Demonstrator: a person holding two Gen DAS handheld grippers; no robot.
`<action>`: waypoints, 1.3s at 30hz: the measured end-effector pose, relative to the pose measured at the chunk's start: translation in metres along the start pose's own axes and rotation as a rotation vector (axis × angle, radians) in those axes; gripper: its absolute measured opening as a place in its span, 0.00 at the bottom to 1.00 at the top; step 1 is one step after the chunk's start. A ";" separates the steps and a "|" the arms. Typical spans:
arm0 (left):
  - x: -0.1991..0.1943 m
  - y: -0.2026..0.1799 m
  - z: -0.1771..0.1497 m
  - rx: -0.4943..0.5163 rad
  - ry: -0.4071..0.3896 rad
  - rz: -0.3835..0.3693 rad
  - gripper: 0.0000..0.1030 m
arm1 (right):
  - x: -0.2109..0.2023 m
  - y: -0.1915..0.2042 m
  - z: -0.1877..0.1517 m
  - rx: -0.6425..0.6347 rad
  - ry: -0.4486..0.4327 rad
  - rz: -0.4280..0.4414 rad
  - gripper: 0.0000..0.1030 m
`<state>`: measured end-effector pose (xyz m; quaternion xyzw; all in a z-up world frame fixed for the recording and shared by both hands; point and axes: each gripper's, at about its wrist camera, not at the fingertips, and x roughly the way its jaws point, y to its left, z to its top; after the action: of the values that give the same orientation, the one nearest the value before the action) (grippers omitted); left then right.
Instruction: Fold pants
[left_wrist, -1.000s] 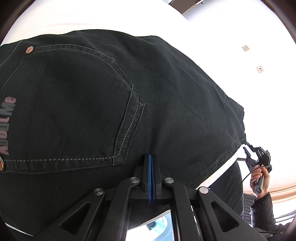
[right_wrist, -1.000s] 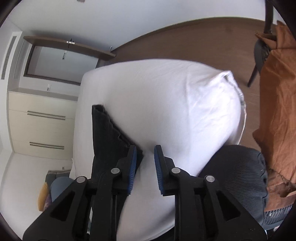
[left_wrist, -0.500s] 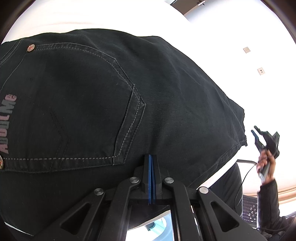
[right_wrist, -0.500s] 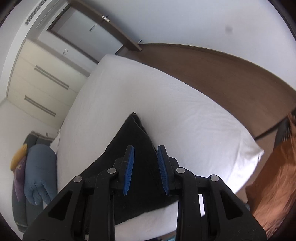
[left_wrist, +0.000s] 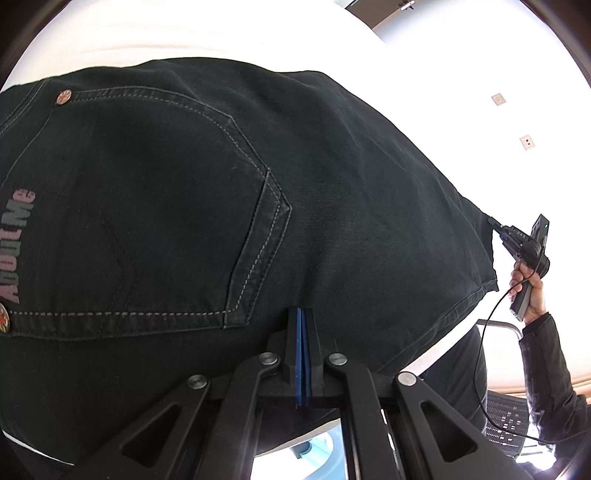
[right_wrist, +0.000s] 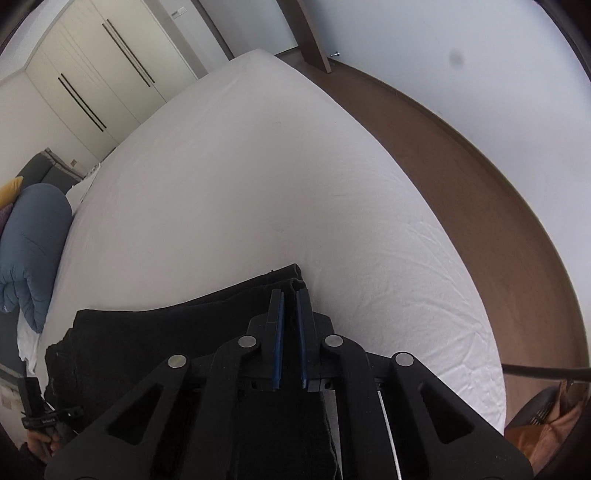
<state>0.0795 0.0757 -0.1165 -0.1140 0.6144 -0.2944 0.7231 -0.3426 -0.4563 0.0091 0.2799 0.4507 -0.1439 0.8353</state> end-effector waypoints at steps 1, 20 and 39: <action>0.000 -0.002 0.000 0.004 -0.001 0.005 0.04 | 0.000 0.002 0.002 -0.019 -0.003 -0.009 0.02; -0.012 -0.007 -0.023 0.061 -0.068 0.022 0.04 | -0.021 -0.015 0.007 0.088 -0.061 -0.078 0.08; -0.015 0.001 -0.027 0.052 -0.080 0.002 0.04 | 0.028 0.169 -0.216 0.318 0.282 0.592 0.61</action>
<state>0.0529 0.0904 -0.1108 -0.1064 0.5774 -0.3049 0.7499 -0.3890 -0.1916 -0.0518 0.5418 0.4331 0.0757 0.7164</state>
